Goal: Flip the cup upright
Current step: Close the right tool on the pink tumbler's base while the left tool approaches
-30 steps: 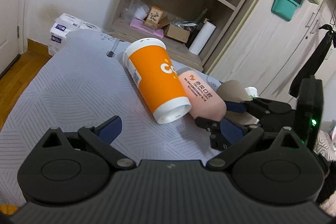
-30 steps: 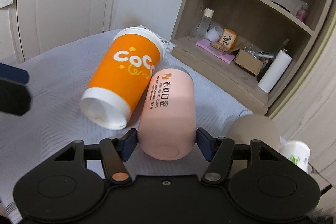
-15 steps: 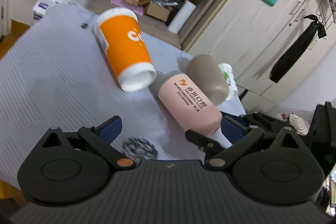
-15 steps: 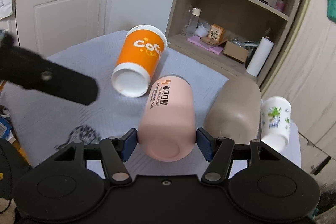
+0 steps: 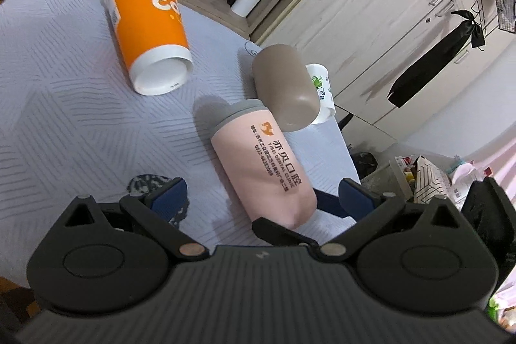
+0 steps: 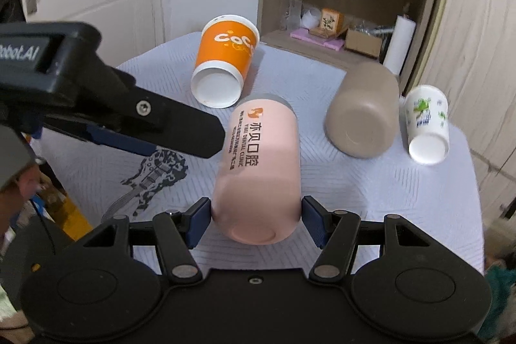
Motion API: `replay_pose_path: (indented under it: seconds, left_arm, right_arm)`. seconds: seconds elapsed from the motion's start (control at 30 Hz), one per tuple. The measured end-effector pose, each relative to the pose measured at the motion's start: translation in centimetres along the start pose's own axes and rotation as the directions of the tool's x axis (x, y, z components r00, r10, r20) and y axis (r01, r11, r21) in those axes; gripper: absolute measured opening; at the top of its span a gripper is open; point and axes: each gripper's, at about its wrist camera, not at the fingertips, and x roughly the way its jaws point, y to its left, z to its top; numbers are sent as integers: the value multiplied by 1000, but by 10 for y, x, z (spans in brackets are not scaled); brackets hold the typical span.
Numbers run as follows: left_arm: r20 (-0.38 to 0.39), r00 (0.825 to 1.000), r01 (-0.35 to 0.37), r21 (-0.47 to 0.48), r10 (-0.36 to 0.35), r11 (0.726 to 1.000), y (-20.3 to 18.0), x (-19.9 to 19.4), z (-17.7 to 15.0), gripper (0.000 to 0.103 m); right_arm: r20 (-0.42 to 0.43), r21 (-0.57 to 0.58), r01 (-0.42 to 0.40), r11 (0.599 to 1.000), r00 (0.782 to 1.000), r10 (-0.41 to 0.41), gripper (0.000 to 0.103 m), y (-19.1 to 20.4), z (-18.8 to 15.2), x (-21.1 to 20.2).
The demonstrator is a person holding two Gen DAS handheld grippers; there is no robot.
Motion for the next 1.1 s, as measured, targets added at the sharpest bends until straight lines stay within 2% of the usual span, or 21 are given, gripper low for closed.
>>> replay_pose_path:
  seconds: [0.17,0.33,0.4,0.6,0.73,0.8,0.83,1.0,1.1]
  left_arm:
    - [-39,998,46,-53,-48,998,8,19,10,100]
    - [-81,990,103,-148,-116,984,23,38,15,95]
    - [-95,990,86,-160,-102,983,25,43,15,95]
    - [-100,990,83,-179,-102,980,27,55,19,93]
    - [-110,988,88,-197,-112,976,28,63,22,79]
    - [-108,987,95,-205,-119,974,30,66,21,66]
    - [-102,988,96,-212,-120,972,31,67,20,66]
    - [-92,989,101,-176,-119,979,28,64,16,66]
    - [-77,991,101,-106,-109,989,19,60,15,65]
  right_arm:
    - [-12,67,-63,996,998,64,67,-13,1,2]
    - [-23,138,-154,978,987,159,73,-29,8,2]
    - [-24,145,-168,975,985,173,77,-32,15,3]
    - [-85,104,-162,981,982,171,77,-32,30,17]
    - [-102,142,-177,974,976,192,77,-39,36,27]
    - [-106,152,-186,971,973,203,68,-41,35,29]
    - [-104,166,-192,967,972,211,68,-43,35,29]
    - [-91,180,-190,965,974,209,68,-43,32,27]
    - [-76,165,-195,967,975,210,68,-42,28,23]
